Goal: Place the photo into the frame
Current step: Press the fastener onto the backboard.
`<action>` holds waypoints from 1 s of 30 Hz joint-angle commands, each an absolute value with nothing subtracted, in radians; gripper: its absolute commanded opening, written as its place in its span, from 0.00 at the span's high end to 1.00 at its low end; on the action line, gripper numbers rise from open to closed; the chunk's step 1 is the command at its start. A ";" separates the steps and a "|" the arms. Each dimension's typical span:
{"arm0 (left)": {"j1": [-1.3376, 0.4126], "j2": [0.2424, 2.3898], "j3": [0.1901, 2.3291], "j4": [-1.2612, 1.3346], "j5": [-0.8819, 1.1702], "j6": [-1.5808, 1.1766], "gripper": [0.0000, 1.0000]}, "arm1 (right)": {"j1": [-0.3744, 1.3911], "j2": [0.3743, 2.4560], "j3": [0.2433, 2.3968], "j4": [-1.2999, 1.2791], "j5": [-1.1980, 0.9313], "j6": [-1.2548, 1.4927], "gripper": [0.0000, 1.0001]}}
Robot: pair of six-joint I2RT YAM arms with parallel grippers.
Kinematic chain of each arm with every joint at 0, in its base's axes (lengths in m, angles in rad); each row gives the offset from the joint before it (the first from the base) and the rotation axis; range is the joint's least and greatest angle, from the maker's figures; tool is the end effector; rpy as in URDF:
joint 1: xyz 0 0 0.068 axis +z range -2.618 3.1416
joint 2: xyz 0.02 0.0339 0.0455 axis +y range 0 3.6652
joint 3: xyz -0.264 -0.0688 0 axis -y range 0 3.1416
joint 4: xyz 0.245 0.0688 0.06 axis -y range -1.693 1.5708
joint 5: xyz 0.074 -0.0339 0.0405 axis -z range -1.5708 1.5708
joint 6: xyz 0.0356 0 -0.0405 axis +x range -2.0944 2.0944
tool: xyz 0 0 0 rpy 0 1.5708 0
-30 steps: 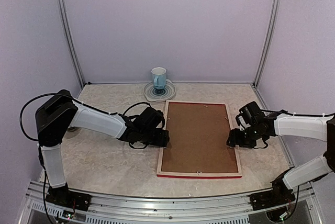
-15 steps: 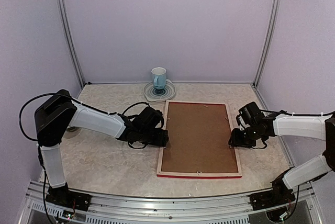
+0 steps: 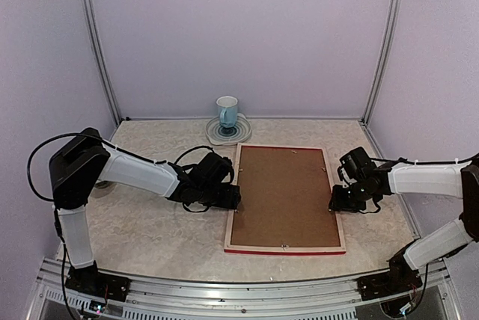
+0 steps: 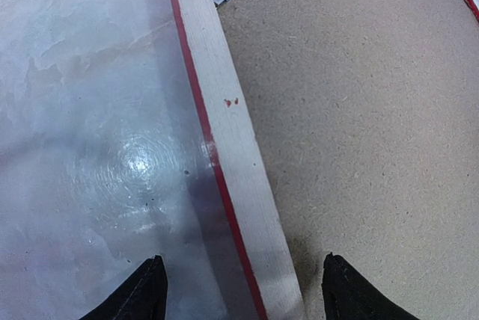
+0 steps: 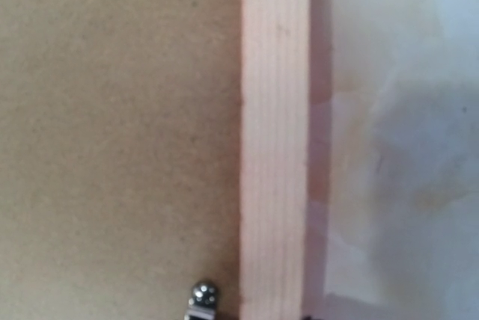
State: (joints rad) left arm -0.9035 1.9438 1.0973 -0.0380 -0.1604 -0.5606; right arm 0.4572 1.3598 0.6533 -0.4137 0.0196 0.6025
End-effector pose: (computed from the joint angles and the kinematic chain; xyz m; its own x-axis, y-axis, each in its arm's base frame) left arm 0.2475 -0.3049 0.1312 -0.7845 0.1476 -0.6024 0.3491 0.9078 -0.2323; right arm 0.2136 0.1043 0.1596 -0.9113 0.1831 -0.3688 0.1004 0.9675 0.2323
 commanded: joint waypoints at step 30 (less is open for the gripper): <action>-0.893 1.911 1.067 -0.022 -0.146 -0.561 0.29 | 0.493 1.431 0.654 -0.399 0.033 0.594 0.69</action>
State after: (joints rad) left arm -0.8982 1.9373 1.0817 -0.0216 -0.1570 -0.5606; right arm 0.4713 1.4017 0.6533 -0.4061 0.0399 0.5999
